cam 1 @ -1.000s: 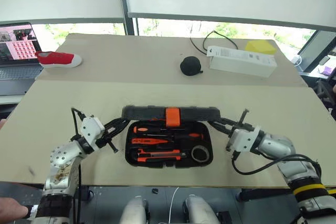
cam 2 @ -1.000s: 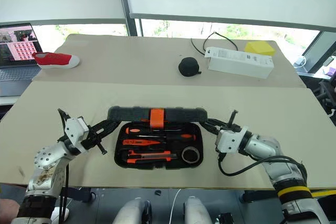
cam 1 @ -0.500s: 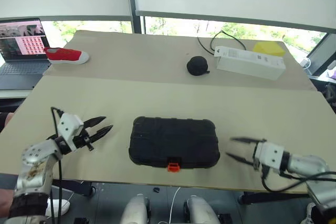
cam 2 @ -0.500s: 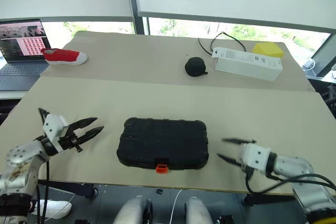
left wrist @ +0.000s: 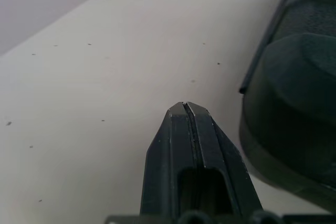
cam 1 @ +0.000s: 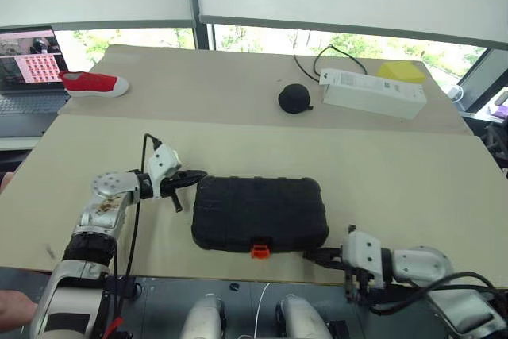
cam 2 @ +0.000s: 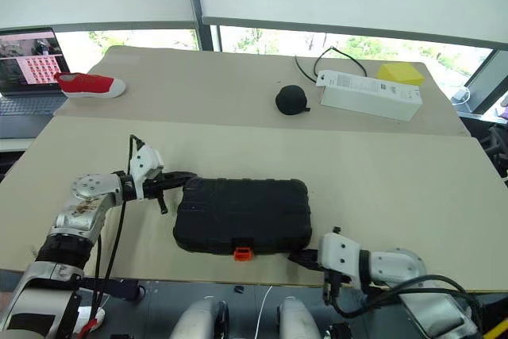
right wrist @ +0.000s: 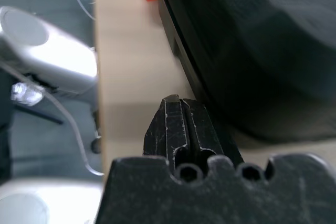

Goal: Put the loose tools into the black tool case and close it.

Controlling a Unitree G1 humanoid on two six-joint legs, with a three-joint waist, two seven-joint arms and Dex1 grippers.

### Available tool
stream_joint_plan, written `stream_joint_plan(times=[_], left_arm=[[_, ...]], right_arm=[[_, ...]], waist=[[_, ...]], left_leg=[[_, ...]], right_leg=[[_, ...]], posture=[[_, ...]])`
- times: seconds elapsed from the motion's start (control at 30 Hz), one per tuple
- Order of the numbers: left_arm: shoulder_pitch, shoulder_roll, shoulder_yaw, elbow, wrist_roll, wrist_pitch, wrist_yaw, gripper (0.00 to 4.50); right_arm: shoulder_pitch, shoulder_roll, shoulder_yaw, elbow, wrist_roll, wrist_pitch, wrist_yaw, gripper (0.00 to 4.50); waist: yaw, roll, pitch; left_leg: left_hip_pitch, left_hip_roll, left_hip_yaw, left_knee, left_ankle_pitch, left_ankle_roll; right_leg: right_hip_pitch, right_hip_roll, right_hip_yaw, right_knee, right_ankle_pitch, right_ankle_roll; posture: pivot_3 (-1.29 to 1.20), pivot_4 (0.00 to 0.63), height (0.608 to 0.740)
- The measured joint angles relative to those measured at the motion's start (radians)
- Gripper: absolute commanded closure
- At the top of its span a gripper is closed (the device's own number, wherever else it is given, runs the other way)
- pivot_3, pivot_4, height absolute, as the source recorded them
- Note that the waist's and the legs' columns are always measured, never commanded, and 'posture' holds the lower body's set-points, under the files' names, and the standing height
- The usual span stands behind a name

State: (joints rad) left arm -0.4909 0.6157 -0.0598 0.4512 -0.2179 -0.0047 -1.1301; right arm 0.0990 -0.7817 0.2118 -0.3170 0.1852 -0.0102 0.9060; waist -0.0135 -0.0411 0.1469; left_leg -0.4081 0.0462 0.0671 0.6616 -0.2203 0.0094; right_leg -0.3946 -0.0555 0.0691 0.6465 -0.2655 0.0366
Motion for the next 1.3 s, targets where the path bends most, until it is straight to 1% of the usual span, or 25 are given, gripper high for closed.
stream_joint_plan(times=[0.1,0.17,0.27,0.33,0.4,0.47,0.6,0.7,0.83,0.93,1.0,1.07,1.17,1.3], left_arm=[[0.007,0.001,0.012,-0.009,-0.022,0.055,-0.018,4.50],[0.042,0.017,0.037,-0.041,-0.051,0.105,-0.030,4.50],[0.118,0.046,0.061,-0.102,-0.070,0.146,-0.047,4.50],[0.158,0.047,0.081,-0.137,-0.094,0.167,-0.044,4.50],[0.222,0.048,0.110,-0.209,-0.111,0.194,-0.023,4.50],[0.251,0.047,0.123,-0.249,-0.120,0.201,0.001,4.50],[0.269,0.046,0.171,-0.289,-0.140,0.202,0.055,4.50],[0.256,0.071,0.208,-0.308,-0.170,0.216,0.052,4.50],[0.195,0.143,0.233,-0.395,-0.283,0.372,-0.013,4.50],[0.127,0.149,0.183,-0.486,-0.326,0.462,-0.044,4.50],[0.091,0.109,0.117,-0.506,-0.321,0.473,-0.046,4.50],[0.052,0.046,0.048,-0.505,-0.293,0.473,-0.028,4.50],[-0.002,-0.014,-0.040,-0.463,-0.221,0.438,0.006,4.50],[-0.042,-0.066,-0.093,-0.376,-0.125,0.360,0.042,4.50]], right_arm=[[-0.095,0.050,0.012,0.080,-0.063,-0.001,-0.033,4.43],[-0.164,0.083,0.007,0.148,-0.093,-0.006,-0.052,4.43],[-0.261,0.127,-0.005,0.250,-0.121,-0.015,-0.081,4.43],[-0.307,0.149,-0.009,0.299,-0.126,-0.026,-0.085,4.43],[-0.369,0.178,-0.009,0.368,-0.132,-0.045,-0.084,4.43],[-0.399,0.185,-0.010,0.401,-0.134,-0.057,-0.082,4.43],[-0.415,0.186,-0.018,0.428,-0.129,-0.077,-0.061,4.43],[-0.401,0.166,-0.034,0.416,-0.108,-0.073,-0.026,4.43],[-0.315,0.126,-0.055,0.319,-0.039,0.003,0.041,4.43],[-0.253,0.123,-0.043,0.241,-0.010,0.063,0.063,4.43],[-0.233,0.129,-0.029,0.206,-0.007,0.088,0.064,4.43],[-0.227,0.147,-0.024,0.182,-0.007,0.107,0.050,4.43],[-0.224,0.172,-0.019,0.156,-0.008,0.117,0.034,4.43],[-0.223,0.187,-0.019,0.149,-0.009,0.129,0.014,4.43]], waist=[[-0.002,0.000,0.000],[-0.006,-0.001,0.001],[-0.005,0.000,0.001],[-0.003,0.000,0.001],[-0.004,0.000,0.001],[-0.003,0.000,0.001],[0.001,0.000,0.001],[0.002,0.000,0.001],[0.005,0.000,0.001],[0.004,0.000,0.001],[0.003,0.000,0.001],[0.003,0.000,0.001],[-0.001,0.000,0.001],[0.001,0.000,0.001]], left_leg=[[0.000,0.000,0.000,0.000,0.000,0.000],[-0.001,0.001,0.000,0.000,0.000,0.000],[-0.004,0.001,0.000,0.000,0.000,0.000],[-0.008,0.001,-0.001,0.000,0.000,0.000],[-0.008,0.001,-0.001,0.000,0.000,0.000],[-0.008,0.001,-0.002,0.000,0.000,0.000],[-0.008,0.001,-0.002,0.000,0.000,0.000],[-0.008,0.001,-0.002,0.000,0.000,0.000],[-0.008,0.001,-0.003,0.000,0.000,0.000],[-0.008,-0.001,-0.002,0.000,0.000,0.000],[-0.007,-0.001,-0.002,0.000,0.000,0.000],[-0.008,-0.001,-0.002,0.001,0.000,0.000],[-0.008,-0.001,-0.002,0.001,0.000,-0.001],[-0.008,-0.001,-0.002,0.001,0.000,0.000]], right_leg=[[-0.001,0.000,0.000,0.001,0.000,0.000],[-0.002,0.000,0.000,0.001,0.000,0.000],[-0.006,0.000,0.000,0.002,0.000,-0.001],[-0.010,0.000,0.000,0.002,0.000,-0.001],[-0.010,-0.001,0.001,0.002,0.001,-0.001],[-0.010,-0.001,0.000,0.002,0.001,-0.001],[-0.009,-0.001,0.000,0.003,0.001,-0.001],[-0.009,-0.001,0.000,0.003,0.001,-0.001],[-0.009,-0.001,-0.001,0.002,0.001,-0.001],[-0.008,-0.001,0.000,0.002,0.001,0.000],[-0.008,-0.001,0.000,0.002,0.001,0.000],[-0.008,0.000,0.000,0.002,0.001,0.000],[-0.009,0.001,0.000,0.002,0.001,0.000],[-0.008,0.001,0.000,0.002,0.001,0.000]], posture=[[0.00,0.150,0.740],[0.00,0.150,0.740],[0.00,0.150,0.740],[0.00,0.150,0.740],[0.00,0.150,0.740],[0.00,0.150,0.740],[0.00,0.150,0.740],[0.00,0.150,0.740],[0.00,0.150,0.740],[0.00,0.150,0.740],[0.00,0.150,0.740],[0.00,0.150,0.740],[0.00,0.150,0.740],[0.00,0.150,0.740]])
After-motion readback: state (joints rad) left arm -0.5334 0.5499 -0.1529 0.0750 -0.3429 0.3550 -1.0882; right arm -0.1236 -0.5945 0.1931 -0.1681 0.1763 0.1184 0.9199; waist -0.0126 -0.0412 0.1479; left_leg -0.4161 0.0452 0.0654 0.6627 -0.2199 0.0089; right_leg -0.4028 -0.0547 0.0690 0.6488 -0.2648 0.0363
